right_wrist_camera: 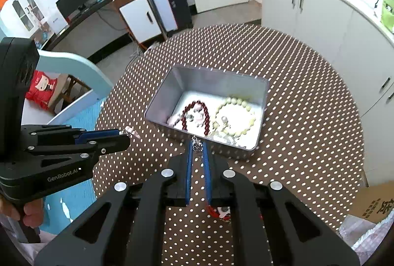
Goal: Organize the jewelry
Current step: 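Carry the chain and pink charm into the tin box and open both tools, then withdraw both open tools from the box toward the red string bracelet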
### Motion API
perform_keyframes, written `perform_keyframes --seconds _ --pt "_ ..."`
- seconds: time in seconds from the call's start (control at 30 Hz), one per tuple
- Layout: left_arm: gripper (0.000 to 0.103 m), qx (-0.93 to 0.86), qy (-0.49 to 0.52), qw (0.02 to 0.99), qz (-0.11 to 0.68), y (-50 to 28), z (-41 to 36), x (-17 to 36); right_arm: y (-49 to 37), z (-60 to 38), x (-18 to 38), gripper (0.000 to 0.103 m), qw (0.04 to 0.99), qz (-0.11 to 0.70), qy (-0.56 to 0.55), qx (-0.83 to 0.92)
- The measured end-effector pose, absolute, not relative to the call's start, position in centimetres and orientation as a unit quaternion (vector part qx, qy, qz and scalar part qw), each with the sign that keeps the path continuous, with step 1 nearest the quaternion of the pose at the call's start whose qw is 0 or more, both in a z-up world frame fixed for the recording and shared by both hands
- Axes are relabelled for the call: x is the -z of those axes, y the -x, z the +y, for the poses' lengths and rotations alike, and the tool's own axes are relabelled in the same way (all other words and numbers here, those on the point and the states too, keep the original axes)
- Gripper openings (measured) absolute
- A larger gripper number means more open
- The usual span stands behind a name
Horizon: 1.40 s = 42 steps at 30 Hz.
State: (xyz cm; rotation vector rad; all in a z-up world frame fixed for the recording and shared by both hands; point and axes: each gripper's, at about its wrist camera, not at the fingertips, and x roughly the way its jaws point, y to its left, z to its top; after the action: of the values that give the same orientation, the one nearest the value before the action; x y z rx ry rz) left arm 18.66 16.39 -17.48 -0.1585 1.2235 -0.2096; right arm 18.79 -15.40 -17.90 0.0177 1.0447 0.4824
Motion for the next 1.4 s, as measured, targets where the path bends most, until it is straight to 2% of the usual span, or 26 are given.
perform_keyframes --seconds 0.43,0.9,1.03,1.1,1.13,1.17,1.33,1.4 --pt "0.014 0.126 0.075 0.827 0.543 -21.9 13.2 14.7 -20.6 -16.1 13.7 0.008 0.864 0.453 -0.031 -0.218" --pt "0.014 0.135 0.073 0.789 0.596 -26.2 11.2 20.1 -23.4 -15.2 19.4 0.008 0.818 0.531 -0.048 -0.215" --pt "0.014 0.137 0.062 0.781 0.607 -26.7 10.7 21.2 -23.8 -16.0 19.4 0.015 0.818 0.537 -0.051 -0.202" --pt "0.015 0.134 0.056 0.776 0.614 -26.8 10.4 21.6 -23.8 -16.9 19.1 0.029 0.823 0.534 -0.052 -0.190" --pt "0.015 0.133 0.055 0.773 0.618 -26.8 10.3 21.7 -23.9 -17.4 19.0 0.041 0.825 0.533 -0.052 -0.181" --pt "0.015 0.134 0.054 0.771 0.620 -26.8 10.2 21.8 -23.9 -17.8 19.0 0.048 0.827 0.532 -0.053 -0.175" --pt "0.015 0.135 0.042 0.772 0.620 -26.0 9.6 21.4 -23.5 -20.5 18.6 0.059 0.831 0.533 -0.073 -0.140" --pt "0.015 0.136 0.038 0.775 0.616 -25.5 9.4 21.1 -23.0 -21.7 18.2 0.060 0.833 0.531 -0.084 -0.128"
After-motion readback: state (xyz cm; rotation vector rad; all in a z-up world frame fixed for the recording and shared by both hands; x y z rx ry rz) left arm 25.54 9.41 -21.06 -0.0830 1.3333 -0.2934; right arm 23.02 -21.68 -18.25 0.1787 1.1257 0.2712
